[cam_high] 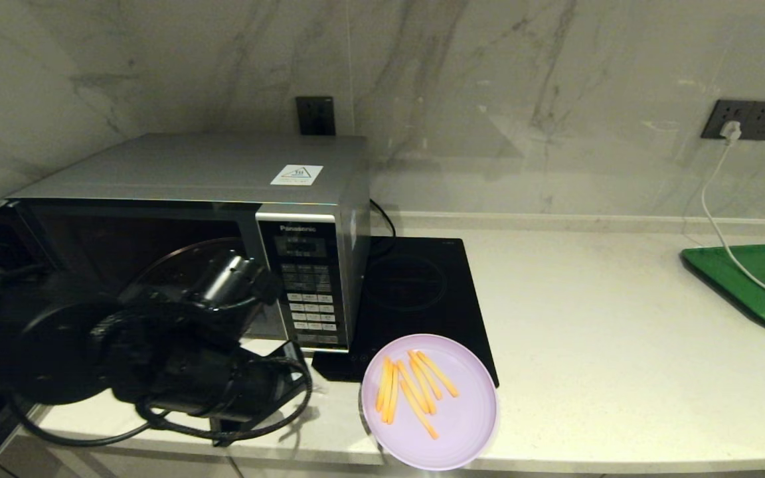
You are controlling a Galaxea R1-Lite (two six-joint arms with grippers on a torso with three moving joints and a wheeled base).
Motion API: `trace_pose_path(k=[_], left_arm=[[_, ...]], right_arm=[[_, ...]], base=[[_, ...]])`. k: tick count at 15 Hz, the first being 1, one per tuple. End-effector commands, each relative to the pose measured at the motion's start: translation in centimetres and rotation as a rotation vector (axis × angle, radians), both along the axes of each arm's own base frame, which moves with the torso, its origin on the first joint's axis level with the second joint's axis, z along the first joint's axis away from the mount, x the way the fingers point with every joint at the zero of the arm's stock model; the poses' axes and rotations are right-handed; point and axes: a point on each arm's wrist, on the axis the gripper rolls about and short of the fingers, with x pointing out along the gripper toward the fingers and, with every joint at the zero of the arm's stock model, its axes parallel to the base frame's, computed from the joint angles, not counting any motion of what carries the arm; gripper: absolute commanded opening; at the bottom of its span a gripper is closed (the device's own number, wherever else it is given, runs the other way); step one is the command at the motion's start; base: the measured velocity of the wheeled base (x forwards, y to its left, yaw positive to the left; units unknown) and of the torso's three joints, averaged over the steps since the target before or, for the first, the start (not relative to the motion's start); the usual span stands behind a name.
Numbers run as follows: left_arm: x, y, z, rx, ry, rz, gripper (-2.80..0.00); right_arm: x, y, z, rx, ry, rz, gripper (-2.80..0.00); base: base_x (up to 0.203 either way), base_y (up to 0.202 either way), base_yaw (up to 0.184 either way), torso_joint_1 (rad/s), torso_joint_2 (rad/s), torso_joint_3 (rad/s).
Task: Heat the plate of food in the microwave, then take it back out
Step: Close the microwave oven
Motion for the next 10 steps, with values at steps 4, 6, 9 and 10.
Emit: trace_pose_path(k=[4, 6, 9, 10], left_arm=[[-9.7, 10.1, 5.0, -0.016, -0.223, 0.15, -2.8], [-11.1, 12.7, 6.2, 0.067, -0.289, 0.239, -2.8], [-11.7, 16.2, 11.2, 0.265, -0.464, 0.403, -2.8], [-12.2, 17.1, 13.3, 0.353, -0.535, 0.442, -2.8]], right_arm=[[0.0, 0.0, 0.0, 0.0, 0.003, -0.001, -2.8], [0.0, 0.0, 0.0, 0.0, 0.001, -0.001, -2.8], [0.0, 0.0, 0.0, 0.0, 0.002, -0.001, -2.8], [0.0, 0.0, 0.0, 0.0, 0.001, -0.001, -2.8]], base=[[0.0, 0.0, 0.0, 0.0, 0.0, 0.0], [0.0, 0.0, 0.0, 0.0, 0.0, 0.0], [0.0, 0.0, 0.0, 0.0, 0.0, 0.0], [0.0, 0.0, 0.0, 0.0, 0.0, 0.0]])
